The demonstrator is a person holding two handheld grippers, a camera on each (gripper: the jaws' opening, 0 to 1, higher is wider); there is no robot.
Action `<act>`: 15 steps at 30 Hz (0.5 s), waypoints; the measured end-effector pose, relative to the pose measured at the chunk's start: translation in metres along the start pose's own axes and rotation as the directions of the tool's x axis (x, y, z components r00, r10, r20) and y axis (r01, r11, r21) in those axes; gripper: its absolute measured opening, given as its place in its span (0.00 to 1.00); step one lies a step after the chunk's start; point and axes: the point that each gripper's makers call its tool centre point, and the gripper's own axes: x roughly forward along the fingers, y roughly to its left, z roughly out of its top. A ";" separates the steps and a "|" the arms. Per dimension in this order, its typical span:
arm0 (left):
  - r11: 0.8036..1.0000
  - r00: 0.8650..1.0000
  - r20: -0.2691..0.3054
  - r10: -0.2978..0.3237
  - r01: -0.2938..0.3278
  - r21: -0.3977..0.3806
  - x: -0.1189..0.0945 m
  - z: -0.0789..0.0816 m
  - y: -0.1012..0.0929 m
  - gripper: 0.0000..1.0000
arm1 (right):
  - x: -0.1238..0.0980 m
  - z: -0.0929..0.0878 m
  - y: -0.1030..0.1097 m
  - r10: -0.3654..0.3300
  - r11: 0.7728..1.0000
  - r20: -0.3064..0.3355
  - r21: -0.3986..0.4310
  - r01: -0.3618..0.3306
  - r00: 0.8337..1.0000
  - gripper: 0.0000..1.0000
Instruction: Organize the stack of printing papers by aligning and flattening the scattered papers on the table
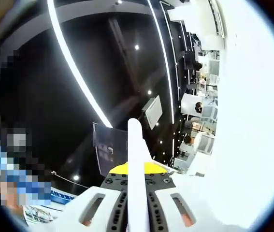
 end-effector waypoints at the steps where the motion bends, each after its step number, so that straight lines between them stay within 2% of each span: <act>1: 1.000 1.000 0.000 0.000 0.000 -0.002 0.000 0.000 0.000 0.11 | 0.000 -0.001 0.000 0.000 1.000 -0.001 0.001 0.000 1.000 0.00; 15: 1.000 1.000 0.007 -0.001 0.001 -0.009 0.000 0.002 0.001 0.17 | -0.002 -0.021 -0.002 -0.009 1.000 -0.042 0.004 0.009 0.999 0.00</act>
